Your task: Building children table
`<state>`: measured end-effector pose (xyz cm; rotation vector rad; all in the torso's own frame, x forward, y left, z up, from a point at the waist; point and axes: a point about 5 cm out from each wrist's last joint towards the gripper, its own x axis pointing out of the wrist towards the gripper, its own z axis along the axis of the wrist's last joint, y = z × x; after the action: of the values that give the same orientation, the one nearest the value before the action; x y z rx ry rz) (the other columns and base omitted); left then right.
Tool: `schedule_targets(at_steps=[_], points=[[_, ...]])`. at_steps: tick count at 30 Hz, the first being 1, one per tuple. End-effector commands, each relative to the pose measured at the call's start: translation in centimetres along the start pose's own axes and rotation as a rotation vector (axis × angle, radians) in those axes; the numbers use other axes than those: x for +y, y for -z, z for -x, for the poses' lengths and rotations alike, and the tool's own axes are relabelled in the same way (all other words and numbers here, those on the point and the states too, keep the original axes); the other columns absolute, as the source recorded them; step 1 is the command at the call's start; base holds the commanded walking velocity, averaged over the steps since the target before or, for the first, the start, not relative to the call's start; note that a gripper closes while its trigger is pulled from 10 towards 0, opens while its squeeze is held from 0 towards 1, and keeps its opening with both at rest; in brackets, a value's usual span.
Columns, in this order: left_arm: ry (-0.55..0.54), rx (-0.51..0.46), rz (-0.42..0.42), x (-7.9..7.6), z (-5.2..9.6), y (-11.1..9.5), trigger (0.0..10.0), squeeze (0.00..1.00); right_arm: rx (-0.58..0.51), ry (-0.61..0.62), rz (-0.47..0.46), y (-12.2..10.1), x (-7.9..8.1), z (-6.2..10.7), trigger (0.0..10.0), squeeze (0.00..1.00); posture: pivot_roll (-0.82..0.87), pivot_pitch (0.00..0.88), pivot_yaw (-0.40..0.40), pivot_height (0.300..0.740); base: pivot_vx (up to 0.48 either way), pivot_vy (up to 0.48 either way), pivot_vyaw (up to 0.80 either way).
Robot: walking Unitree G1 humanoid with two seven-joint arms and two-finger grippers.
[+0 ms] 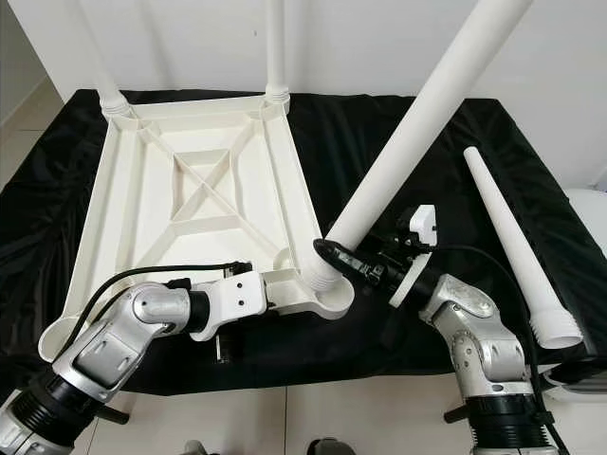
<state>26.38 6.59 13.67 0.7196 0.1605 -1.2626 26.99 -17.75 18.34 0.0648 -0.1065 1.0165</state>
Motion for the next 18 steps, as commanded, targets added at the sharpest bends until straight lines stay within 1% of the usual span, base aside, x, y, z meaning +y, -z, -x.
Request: schedule_targets(at_steps=[1,3,11,12,18], points=[[0.005,0.018,0.014,-1.2,-0.8,0.8,10.0,0.00,0.018,-0.050,-0.006,0.1,0.6,0.0,10.0,0.00,-0.07,0.096,-0.019,0.740,0.000,0.000,0.00],[-0.010,0.024,0.010,-1.0,-0.8,0.9,10.0,0.00,0.056,-0.070,-0.008,0.3,0.7,0.3,10.0,0.00,-0.07,0.099,-0.022,0.740,0.000,0.000,0.00],[-0.028,0.056,-0.016,-0.8,-0.5,1.3,10.0,0.00,0.090,-0.073,0.000,0.5,0.6,0.7,10.0,0.00,-0.07,0.101,-0.019,0.740,0.000,0.000,0.00],[-0.040,0.055,-0.017,-0.6,-0.5,1.2,10.0,0.00,0.100,-0.071,0.007,0.6,0.6,0.8,10.0,0.00,-0.07,0.102,-0.018,0.740,0.000,0.000,0.00],[-0.062,0.060,-0.026,-0.2,-0.5,1.2,10.0,0.00,0.095,-0.025,0.029,0.9,0.2,0.4,10.0,0.00,-0.07,0.102,-0.019,0.740,0.000,0.000,0.00]])
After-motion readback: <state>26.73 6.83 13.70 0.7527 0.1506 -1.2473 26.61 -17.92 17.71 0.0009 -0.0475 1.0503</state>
